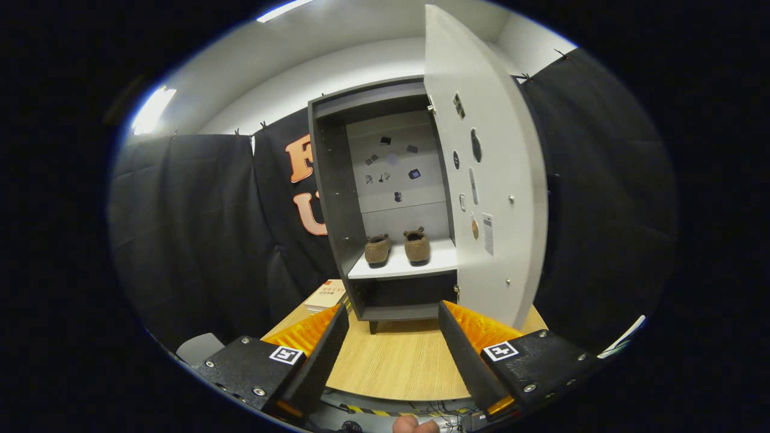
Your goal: Open the shoe cabinet door, grab the shoes and put them into the shoe cabinet, then close the shoe cabinet door.
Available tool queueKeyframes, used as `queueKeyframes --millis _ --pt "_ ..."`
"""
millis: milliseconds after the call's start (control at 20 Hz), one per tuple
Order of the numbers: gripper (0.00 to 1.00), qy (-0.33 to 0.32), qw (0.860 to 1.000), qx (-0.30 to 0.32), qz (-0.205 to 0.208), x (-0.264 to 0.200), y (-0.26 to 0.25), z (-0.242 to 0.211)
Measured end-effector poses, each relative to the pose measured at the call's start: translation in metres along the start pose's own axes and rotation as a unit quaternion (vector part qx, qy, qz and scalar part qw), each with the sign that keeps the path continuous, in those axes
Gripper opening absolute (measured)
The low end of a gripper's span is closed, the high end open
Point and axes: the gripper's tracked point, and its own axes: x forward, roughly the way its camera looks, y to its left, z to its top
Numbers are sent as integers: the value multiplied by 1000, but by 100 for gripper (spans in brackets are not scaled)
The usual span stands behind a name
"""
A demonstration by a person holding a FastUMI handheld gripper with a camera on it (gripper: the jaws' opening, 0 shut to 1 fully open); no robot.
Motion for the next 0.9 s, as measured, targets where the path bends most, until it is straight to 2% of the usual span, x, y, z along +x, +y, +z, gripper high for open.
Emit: queueKeyframes --millis 150,350,650,900 --pt "94 -20 1000 18 -6 -20 -37 0" --pt "95 -29 999 23 -34 -23 -87 3" --pt "95 -61 995 11 -75 -6 -151 40" --pt "95 -77 994 23 -75 12 -171 61"
